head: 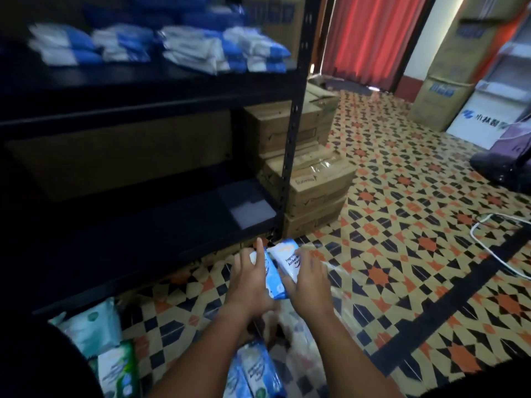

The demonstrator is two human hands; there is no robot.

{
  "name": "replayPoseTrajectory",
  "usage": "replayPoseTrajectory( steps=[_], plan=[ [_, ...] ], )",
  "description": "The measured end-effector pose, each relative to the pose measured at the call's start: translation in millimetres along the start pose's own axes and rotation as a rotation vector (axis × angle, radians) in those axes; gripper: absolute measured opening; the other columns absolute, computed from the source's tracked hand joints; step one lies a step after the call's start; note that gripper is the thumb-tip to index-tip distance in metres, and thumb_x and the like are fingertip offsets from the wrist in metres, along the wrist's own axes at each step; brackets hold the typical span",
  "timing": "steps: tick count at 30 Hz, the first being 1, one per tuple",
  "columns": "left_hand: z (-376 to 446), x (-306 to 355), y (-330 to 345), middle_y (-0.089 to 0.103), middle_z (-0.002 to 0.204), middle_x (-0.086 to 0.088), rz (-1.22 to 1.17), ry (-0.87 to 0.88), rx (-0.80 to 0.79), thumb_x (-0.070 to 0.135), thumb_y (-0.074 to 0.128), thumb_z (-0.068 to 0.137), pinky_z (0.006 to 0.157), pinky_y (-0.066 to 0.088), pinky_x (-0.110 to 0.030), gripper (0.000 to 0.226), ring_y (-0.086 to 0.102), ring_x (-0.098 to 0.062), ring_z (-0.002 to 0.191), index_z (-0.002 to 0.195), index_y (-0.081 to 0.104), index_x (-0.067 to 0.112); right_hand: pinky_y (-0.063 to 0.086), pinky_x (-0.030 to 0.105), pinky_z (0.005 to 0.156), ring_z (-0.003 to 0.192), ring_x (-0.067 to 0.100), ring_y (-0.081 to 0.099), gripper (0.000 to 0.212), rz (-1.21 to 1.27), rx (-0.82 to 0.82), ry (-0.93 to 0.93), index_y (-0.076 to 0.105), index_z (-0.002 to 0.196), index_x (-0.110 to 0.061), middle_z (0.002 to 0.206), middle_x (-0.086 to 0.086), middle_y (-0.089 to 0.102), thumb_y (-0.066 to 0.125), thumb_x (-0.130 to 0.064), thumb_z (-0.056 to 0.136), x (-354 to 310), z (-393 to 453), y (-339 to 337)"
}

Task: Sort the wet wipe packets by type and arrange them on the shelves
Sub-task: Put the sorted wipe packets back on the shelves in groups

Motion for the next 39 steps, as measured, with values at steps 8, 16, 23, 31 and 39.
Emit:
replayPoseTrajectory(
  steps=[8,16,23,31,39],
  plan=[
    [6,11,-156,0.016,0.138,0.002,0.012,0.096,0.155,0.047,0.084,0.066,0.096,0.044,-0.025,0.140,0.017,-0.018,0.131,0.157,-0.018,0.018,0.046,0.039,0.082,0.109,0.023,0.046,0.050,0.208,0.130,-0.203,0.038,0.126,-0.030,0.120,0.000,0.052,0.065,-0.028,0.084,-118,24,-70],
    [-13,19,-305,0.032,0.123,0.006,0.119,0.109,0.362,0.035,0.088,0.047,0.100,0.042,-0.032,0.108,0.030,-0.018,0.116,0.133,0.024,0.027,0.045,0.039,0.081,0.100,0.031,0.052,0.048,0.347,0.244,-0.377,0.043,0.118,-0.029,0.111,0.005,0.058,0.068,-0.029,0.078,-239,33,-134],
    [-14,14,-409,0.040,0.116,0.002,0.138,-0.006,0.400,0.034,0.088,0.055,0.086,0.037,-0.030,0.081,0.032,-0.019,0.113,0.113,0.032,0.027,0.046,0.037,0.080,0.105,0.028,0.051,0.043,0.324,0.210,-0.435,0.043,0.114,-0.034,0.105,0.000,0.052,0.070,-0.037,0.081,-331,53,-179],
    [5,-20,-474,0.047,0.127,-0.008,0.220,-0.244,0.377,0.046,0.092,0.044,0.099,0.049,-0.042,0.100,0.050,-0.028,0.118,0.129,0.045,0.022,0.060,0.044,0.077,0.087,0.030,0.066,0.044,0.189,0.084,-0.440,0.053,0.106,-0.030,0.098,0.001,0.058,0.076,-0.044,0.072,-395,94,-185],
    [12,-53,-468,0.044,0.134,-0.006,0.126,-0.286,0.452,0.057,0.088,0.054,0.101,0.048,-0.039,0.092,0.048,-0.027,0.123,0.131,0.051,0.024,0.045,0.046,0.099,0.133,0.039,0.038,0.056,-0.039,0.062,-0.470,0.052,0.143,-0.029,0.145,0.012,0.033,0.065,-0.046,0.092,-399,106,-172]
  ],
)
Point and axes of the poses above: each hand's wrist, its own z-axis towards the middle knuckle, its own y-axis out of the palm, x = y × z, the point moved 3 cm from there along z, towards the middle knuckle
